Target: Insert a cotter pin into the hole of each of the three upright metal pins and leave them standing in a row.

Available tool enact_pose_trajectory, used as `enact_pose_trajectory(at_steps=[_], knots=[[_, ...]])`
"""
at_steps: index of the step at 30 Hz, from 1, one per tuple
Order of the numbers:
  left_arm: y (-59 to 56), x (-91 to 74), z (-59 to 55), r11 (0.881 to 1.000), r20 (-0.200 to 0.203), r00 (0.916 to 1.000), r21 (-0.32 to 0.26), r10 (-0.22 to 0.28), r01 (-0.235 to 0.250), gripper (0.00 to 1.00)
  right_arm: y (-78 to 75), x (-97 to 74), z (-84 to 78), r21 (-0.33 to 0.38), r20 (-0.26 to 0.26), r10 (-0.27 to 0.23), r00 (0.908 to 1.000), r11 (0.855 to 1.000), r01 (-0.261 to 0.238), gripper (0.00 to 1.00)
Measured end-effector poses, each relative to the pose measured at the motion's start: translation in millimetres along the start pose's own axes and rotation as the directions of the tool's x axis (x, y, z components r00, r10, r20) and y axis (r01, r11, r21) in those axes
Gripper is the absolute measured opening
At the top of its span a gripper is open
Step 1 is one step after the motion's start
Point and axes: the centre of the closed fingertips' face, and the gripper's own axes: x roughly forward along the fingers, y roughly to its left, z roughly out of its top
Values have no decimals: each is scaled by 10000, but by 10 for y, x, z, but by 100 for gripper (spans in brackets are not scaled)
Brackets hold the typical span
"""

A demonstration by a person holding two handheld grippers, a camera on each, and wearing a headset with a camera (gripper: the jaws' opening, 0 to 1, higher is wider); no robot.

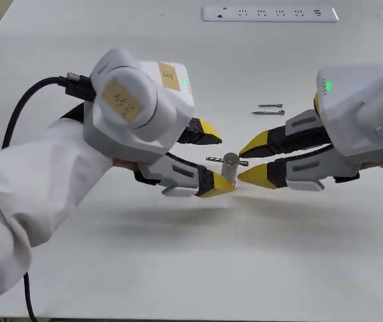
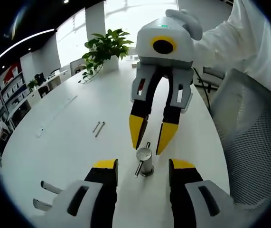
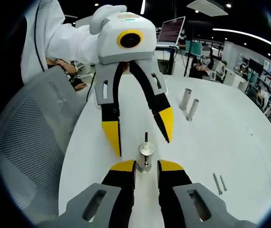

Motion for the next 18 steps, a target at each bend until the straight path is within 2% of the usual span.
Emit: enact_pose_trajectory(at_steps=[4,9,11,16,18], knots=[[-24,-80,-90,9965,410,9986,-767,348,-316,52,17,-20,45,64,153,-19,9999,10000,18,15],[-88,-147,-230,9894,549,9972,-1393,501,-420,72,39,-9,67,141,133,-22,9999,9999,20,15],[-88,-169,-226,9826,876,9938,-1782,685,-520,79,49,6,73,196,105,-30,9999,9998,28,15],[-97,-192,-224,9722,1241,9886,-2274,853,-553,89,45,35,94,266,45,-93,9999,9996,92,15],[-85,-190,-221,9690,1373,9850,-2369,1046,-699,97,37,52,94,361,-21,-139,9999,9993,139,14]])
